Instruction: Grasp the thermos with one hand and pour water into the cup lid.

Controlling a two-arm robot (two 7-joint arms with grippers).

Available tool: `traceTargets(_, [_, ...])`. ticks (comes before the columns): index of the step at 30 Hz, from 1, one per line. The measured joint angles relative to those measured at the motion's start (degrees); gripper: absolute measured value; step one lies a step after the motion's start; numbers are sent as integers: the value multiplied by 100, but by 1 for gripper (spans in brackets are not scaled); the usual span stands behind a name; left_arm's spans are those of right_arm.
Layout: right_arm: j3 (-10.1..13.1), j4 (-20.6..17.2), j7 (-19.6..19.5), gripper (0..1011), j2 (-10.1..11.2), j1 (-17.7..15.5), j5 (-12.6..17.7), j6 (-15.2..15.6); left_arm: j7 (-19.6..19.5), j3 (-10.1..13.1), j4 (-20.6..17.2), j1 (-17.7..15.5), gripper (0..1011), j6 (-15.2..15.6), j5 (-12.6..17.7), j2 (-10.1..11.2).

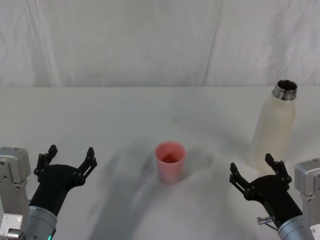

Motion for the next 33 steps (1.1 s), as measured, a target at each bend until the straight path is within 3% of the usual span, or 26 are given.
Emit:
traceTargets(12, [18,202,99,1001,31,222,126,22,0,0,0,0,1001,0,0,0])
traceTargets(33, [23,190,94,1001,29,209,117,25,0,0,0,0,1001,0,0,0])
